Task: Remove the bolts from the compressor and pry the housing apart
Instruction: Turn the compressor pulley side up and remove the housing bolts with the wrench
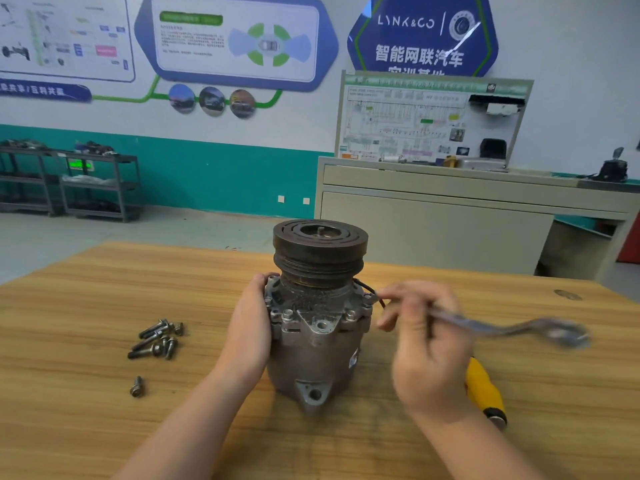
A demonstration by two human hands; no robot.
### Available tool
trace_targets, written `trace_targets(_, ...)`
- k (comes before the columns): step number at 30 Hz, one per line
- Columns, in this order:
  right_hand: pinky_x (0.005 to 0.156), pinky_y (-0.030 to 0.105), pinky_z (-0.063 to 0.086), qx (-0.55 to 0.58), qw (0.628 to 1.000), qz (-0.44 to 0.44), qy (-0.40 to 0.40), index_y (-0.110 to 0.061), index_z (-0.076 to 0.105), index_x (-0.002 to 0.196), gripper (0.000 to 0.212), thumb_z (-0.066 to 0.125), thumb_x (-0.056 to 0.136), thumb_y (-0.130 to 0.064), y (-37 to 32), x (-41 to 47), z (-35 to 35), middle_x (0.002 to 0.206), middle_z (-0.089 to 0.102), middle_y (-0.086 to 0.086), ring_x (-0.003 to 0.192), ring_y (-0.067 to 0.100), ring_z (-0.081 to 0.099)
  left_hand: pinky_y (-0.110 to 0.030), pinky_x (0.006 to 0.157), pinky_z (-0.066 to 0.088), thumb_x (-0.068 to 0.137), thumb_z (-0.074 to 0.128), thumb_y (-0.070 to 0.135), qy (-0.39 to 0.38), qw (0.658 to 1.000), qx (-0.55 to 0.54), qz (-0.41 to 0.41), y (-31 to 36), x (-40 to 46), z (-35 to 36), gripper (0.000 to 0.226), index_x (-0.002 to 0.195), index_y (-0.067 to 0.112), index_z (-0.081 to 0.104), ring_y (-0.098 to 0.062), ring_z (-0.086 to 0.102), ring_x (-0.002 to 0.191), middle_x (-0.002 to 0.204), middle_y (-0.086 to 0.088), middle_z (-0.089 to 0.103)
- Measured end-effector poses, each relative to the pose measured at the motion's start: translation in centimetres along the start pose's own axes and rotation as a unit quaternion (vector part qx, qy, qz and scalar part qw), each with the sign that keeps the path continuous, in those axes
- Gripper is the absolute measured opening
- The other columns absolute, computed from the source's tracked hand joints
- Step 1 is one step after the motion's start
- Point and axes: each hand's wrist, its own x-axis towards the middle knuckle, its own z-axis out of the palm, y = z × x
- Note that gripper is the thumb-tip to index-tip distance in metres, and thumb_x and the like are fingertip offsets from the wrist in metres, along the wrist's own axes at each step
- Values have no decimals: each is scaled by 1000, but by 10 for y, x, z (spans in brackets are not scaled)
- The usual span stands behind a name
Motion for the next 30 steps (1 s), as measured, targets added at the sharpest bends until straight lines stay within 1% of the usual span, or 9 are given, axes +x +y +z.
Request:
trace_targets(3, 47, 23, 44, 161, 949, 224, 154, -21, 52, 81, 26, 35, 100, -27, 7, 10, 1, 69, 66, 3, 46, 19, 54, -23, 73, 41, 103, 21, 38, -3, 1000, 8, 9, 1, -1, 0, 58, 73, 58, 66, 12, 62, 81, 81, 29, 70)
trace_targets(6, 39, 17, 38, 297, 822, 446, 194, -9, 47, 80, 28, 32, 102, -16, 24, 32, -3, 57, 60, 9, 37, 17, 48, -25, 77, 42, 102, 21, 39, -1, 1000, 10, 17, -2, 0, 0, 52, 82, 49, 69, 6, 63, 89, 88, 21, 72)
trace_targets(10, 41, 17, 46, 411, 699, 532, 245, -5, 51, 80, 32, 38, 103, -23, 34, 42, -13, 59, 65, 10, 43, 13, 58, -24, 76, 42, 103, 21, 37, 3, 1000, 14, 14, -2, 0, -1, 53, 83, 47, 69, 4, 63, 92, 88, 21, 72)
trace_targets(12, 44, 18, 49, 393, 721, 500, 275, -6, 52, 83, 30, 44, 102, -29, 31, 40, -16, 67, 67, 11, 48, 12, 62, -23, 73, 41, 103, 20, 36, -3, 1000, 16, 15, 1, -1, 0, 58, 75, 56, 67, 14, 62, 79, 83, 27, 70)
trace_targets(15, 45, 19, 48, 298, 821, 421, 246, -13, 52, 91, 24, 47, 99, -35, 24, 33, -13, 68, 71, 8, 47, 11, 61, -25, 73, 41, 104, 20, 35, -7, 1000, 11, 13, 3, -2, 1, 60, 74, 59, 67, 13, 62, 79, 80, 29, 70)
trace_targets(20, 49, 27, 53, 102, 969, 203, 94, -40, 57, 80, 20, 48, 96, -47, 8, 22, -8, 72, 71, 2, 50, 16, 64, -22, 71, 44, 104, 21, 36, -5, 1000, 6, 13, 2, -3, 0, 59, 73, 48, 69, 4, 62, 88, 76, 27, 70)
trace_targets(23, 53, 25, 52, 32, 998, 57, -14, -28, 58, 86, 25, 46, 98, -46, 2, 16, -6, 66, 64, -2, 56, 8, 63, -9, 58, 46, 105, 19, 32, -23, 1000, -4, 10, 6, -5, 1, 68, 62, 55, 68, 15, 62, 67, 68, 27, 69)
trace_targets(25, 51, 28, 52, -25, 997, -20, -66, -17, 55, 88, 29, 45, 99, -42, 1, 13, -3, 73, 58, -4, 59, 8, 62, -16, 65, 44, 105, 19, 34, -19, 1000, 9, 18, 6, -5, 2, 66, 65, 59, 65, 15, 62, 72, 70, 30, 68)
trace_targets(30, 63, 12, 46, -103, 989, -86, -61, -2, 60, 85, 42, 41, 101, -36, -6, 7, 2, 76, 58, 6, 65, 8, 55, -23, 74, 40, 105, 18, 37, -15, 1000, 1, 15, 4, -5, 0, 64, 68, 61, 65, 18, 60, 72, 78, 28, 70)
